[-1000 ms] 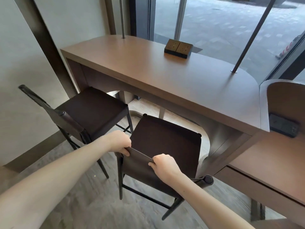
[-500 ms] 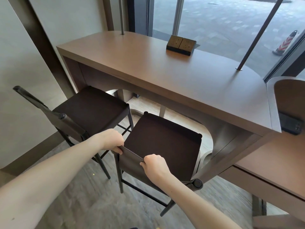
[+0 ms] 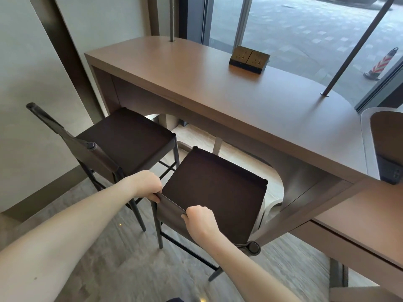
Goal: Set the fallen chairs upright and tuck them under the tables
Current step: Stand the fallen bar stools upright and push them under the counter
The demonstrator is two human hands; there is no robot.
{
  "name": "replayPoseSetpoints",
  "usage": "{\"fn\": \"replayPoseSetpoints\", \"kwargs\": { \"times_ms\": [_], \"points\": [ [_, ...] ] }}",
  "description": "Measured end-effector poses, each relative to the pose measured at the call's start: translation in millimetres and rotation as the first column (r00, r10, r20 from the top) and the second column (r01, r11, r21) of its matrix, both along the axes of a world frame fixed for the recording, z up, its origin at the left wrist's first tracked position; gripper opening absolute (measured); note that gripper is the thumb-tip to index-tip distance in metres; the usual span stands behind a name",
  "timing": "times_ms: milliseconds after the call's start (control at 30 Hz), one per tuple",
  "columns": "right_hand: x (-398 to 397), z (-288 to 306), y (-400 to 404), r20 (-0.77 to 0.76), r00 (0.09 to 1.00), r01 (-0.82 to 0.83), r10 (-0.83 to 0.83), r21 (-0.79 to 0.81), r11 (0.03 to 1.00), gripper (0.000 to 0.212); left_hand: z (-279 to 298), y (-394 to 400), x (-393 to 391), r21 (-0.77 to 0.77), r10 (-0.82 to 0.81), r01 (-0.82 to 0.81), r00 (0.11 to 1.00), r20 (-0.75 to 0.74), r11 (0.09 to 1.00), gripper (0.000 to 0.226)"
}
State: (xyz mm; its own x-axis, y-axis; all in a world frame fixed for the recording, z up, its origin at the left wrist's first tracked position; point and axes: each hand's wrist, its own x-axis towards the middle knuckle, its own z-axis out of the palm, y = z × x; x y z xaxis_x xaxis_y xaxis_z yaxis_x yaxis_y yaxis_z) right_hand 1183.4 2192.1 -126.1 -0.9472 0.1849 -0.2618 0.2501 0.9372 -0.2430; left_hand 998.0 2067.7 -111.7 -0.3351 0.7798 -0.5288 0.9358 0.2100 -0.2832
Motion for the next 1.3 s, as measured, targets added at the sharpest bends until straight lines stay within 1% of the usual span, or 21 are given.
{"fn": "replayPoseSetpoints", "kwargs": {
  "times_ms": [133,300,367,467,567,633,733,833,933,1033,1133,1200,1267,1300],
  "points": [
    [1,3,2,0.009,1.000,0.009,-0.009,0.002,1.000,0.027,-1,2,1,0.022,0.031,-0.032,0.999,0.039,0.999,0.032],
    [19,2,13,0.045,0.997,0.070,-0.068,-0.042,0.997,0.017,4,5,13,0.044,0.152,-0.159,0.979,0.139,0.986,0.026],
    [36,-1,25,0.075,0.993,0.092,-0.092,0.005,0.996,0.019,5,12,32,0.097,0.146,-0.169,0.968,0.203,0.981,0.029],
    [64,0,41,0.153,0.983,0.082,-0.100,0.122,0.989,0.028,3,32,69,0.215,0.089,-0.158,0.950,0.298,0.964,0.032],
    [80,3,47,0.198,0.979,0.012,-0.056,0.219,0.976,0.037,-5,61,105,0.293,0.003,-0.110,0.940,0.341,0.950,0.036],
    [83,4,51,0.198,0.980,-0.047,-0.003,0.246,0.968,0.038,-9,75,122,0.302,-0.032,-0.072,0.945,0.326,0.950,0.038],
    [83,7,58,0.183,0.979,-0.133,0.087,0.262,0.956,0.040,-13,78,131,0.293,0.013,-0.106,0.953,0.303,0.950,0.041],
    [82,10,62,0.219,0.962,-0.215,0.161,0.253,0.943,0.040,-15,72,135,0.303,0.043,-0.133,0.957,0.287,0.943,0.044],
    [82,11,63,0.210,0.957,-0.252,0.200,0.261,0.932,0.042,-15,67,141,0.324,0.049,-0.132,0.967,0.251,0.937,0.045],
    [83,7,65,0.196,0.957,-0.261,0.213,0.267,0.928,0.042,-14,63,146,0.363,0.074,-0.167,0.964,0.255,0.917,0.045],
    [84,7,65,0.181,0.969,-0.215,0.170,0.274,0.937,0.042,-12,61,150,0.365,0.139,-0.258,0.937,0.321,0.895,0.048],
    [85,7,63,0.168,0.983,-0.111,0.074,0.221,0.969,0.042,-8,57,151,0.373,0.180,-0.335,0.902,0.392,0.865,0.050],
    [86,11,60,0.156,0.987,0.004,-0.023,0.120,0.993,0.040,-3,54,152,0.384,0.216,-0.447,0.830,0.514,0.808,0.052],
    [86,11,61,0.138,0.989,0.059,-0.060,0.015,0.998,0.038,0,53,153,0.373,0.239,-0.531,0.764,0.599,0.761,0.051]
  ]
}}
